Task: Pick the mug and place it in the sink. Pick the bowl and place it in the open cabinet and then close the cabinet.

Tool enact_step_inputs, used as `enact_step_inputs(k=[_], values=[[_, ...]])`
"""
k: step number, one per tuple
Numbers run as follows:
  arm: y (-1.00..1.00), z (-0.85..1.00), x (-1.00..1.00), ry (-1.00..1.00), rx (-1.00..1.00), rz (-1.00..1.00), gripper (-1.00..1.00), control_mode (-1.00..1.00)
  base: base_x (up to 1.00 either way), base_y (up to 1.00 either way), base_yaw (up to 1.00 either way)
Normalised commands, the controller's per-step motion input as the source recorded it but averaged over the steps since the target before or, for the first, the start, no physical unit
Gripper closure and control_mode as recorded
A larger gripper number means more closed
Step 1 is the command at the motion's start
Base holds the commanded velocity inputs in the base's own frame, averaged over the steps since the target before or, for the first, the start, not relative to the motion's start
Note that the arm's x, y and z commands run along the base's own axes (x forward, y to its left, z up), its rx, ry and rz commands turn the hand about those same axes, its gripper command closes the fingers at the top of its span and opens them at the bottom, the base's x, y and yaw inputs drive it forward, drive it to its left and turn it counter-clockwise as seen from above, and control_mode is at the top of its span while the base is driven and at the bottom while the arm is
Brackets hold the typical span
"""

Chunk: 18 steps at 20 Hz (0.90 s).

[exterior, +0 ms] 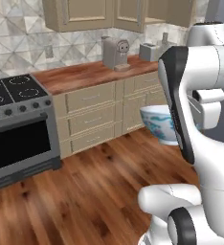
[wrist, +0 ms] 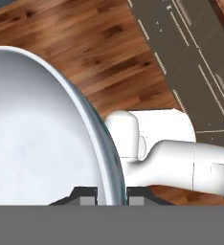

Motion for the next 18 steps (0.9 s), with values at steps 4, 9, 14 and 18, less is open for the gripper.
enact_step_inputs(k=[4,9,14,18], values=[[0.00,0.00,0.00,0.00,0.00,0.00,1.00,1.00,0.09,0.13,-0.71],[0.00,0.00,0.00,0.00,0.00,0.00,1.00,1.00,0.29,-0.55,0.04],[0.00,0.00,0.00,0.00,0.00,0.00,1.00,1.00,0.38,-0.96,0.26],[0.00,0.00,0.00,0.00,0.00,0.00,1.00,1.00,0.83,-1.00,0.35]])
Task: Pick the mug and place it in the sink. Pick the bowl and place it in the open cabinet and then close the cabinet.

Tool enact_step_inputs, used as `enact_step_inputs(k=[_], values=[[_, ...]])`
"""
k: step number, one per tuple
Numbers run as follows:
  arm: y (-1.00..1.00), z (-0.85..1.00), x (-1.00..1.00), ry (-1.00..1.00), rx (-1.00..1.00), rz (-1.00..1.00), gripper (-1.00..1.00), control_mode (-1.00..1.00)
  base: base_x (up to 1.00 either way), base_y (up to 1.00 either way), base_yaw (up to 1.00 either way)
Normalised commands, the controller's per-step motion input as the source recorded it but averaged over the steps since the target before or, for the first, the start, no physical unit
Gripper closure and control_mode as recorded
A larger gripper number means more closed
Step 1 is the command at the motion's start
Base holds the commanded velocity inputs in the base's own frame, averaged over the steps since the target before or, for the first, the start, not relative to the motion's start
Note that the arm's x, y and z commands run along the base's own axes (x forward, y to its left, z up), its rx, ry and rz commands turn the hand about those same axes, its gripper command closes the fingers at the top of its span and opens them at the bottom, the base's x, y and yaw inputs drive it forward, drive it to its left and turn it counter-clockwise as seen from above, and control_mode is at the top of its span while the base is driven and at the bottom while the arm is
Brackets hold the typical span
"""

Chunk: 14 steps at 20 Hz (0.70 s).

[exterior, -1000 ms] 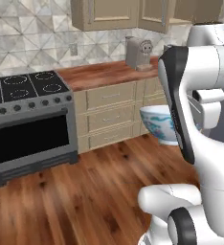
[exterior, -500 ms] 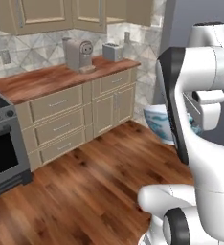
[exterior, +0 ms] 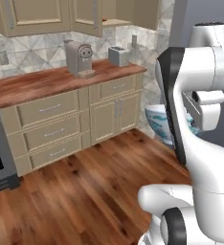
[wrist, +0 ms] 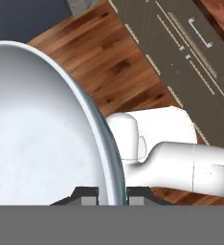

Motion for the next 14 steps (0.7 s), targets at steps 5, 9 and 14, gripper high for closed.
enact_step_inputs(k=[5,9,14], values=[[0.00,0.00,0.00,0.00,0.00,0.00,1.00,1.00,0.92,-0.84,0.33],[0.00,0.00,0.00,0.00,0.00,0.00,1.00,1.00,0.49,-0.99,0.31],[0.00,0.00,0.00,0.00,0.00,0.00,1.00,1.00,0.27,-0.99,0.26]])
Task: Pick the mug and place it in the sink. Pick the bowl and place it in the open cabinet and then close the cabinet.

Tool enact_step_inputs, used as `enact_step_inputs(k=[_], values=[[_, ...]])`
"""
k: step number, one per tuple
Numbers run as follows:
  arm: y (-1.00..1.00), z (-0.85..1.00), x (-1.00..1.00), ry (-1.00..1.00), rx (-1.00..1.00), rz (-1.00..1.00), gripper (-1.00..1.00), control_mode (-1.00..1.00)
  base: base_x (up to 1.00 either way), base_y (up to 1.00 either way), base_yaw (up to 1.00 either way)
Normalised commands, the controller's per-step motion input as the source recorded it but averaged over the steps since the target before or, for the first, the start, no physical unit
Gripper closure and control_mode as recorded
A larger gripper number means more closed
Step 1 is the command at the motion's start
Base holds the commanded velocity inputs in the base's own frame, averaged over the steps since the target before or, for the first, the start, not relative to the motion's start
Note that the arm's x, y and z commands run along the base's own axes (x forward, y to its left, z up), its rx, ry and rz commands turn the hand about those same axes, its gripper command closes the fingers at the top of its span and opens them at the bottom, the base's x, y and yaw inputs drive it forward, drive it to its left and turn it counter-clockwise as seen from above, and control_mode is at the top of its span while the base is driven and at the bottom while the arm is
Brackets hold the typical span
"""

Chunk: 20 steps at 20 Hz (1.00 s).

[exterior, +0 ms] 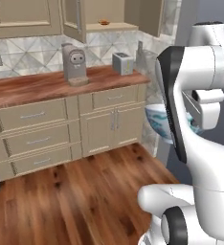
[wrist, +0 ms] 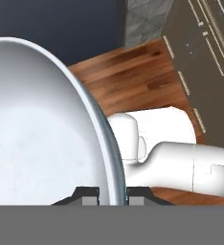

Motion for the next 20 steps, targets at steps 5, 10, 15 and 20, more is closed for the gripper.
enact_step_inputs(k=[5,10,15,20], values=[[0.00,0.00,0.00,0.00,0.00,0.00,1.00,1.00,0.32,-0.64,0.19],[0.00,0.00,0.00,0.00,0.00,0.00,1.00,1.00,0.49,-0.45,0.16],[0.00,0.00,0.00,0.00,0.00,0.00,1.00,1.00,0.63,-0.31,0.18],[0.00,0.00,0.00,0.00,0.00,0.00,1.00,1.00,0.50,-0.37,0.26]])
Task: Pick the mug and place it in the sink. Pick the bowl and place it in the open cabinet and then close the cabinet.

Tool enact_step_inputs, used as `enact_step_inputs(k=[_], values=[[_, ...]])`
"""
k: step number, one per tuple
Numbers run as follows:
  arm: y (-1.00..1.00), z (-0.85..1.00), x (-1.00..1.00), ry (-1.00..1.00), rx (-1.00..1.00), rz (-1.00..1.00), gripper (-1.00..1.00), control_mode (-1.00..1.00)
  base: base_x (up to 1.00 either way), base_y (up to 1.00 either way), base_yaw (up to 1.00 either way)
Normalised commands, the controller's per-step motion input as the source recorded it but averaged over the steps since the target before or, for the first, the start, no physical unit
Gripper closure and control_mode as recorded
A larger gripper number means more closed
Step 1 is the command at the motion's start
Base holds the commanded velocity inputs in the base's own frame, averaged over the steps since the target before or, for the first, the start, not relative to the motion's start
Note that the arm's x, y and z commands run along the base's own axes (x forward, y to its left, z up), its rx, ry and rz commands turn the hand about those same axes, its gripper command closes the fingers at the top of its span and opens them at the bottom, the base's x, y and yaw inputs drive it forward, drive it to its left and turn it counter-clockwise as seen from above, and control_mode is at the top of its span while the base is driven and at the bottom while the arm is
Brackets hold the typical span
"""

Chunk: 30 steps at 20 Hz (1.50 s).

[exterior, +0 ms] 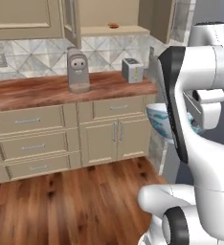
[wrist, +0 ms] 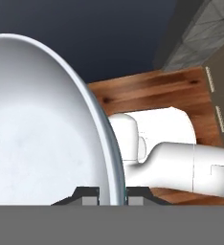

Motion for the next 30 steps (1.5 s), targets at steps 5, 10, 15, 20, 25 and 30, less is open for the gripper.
enact_step_inputs(k=[5,10,15,20,25,30], values=[[0.00,0.00,0.00,0.00,0.00,0.00,1.00,1.00,0.36,-0.60,0.26],[0.00,0.00,0.00,0.00,0.00,0.00,1.00,1.00,0.48,-0.53,0.21],[0.00,0.00,0.00,0.00,0.00,0.00,1.00,1.00,0.48,-0.55,0.06],[0.00,0.00,0.00,0.00,0.00,0.00,1.00,1.00,0.75,-0.05,0.00],[0.00,0.00,0.00,0.00,0.00,0.00,1.00,1.00,0.44,0.21,-0.05],[0.00,0.00,0.00,0.00,0.00,0.00,1.00,1.00,0.65,0.01,-0.07]])
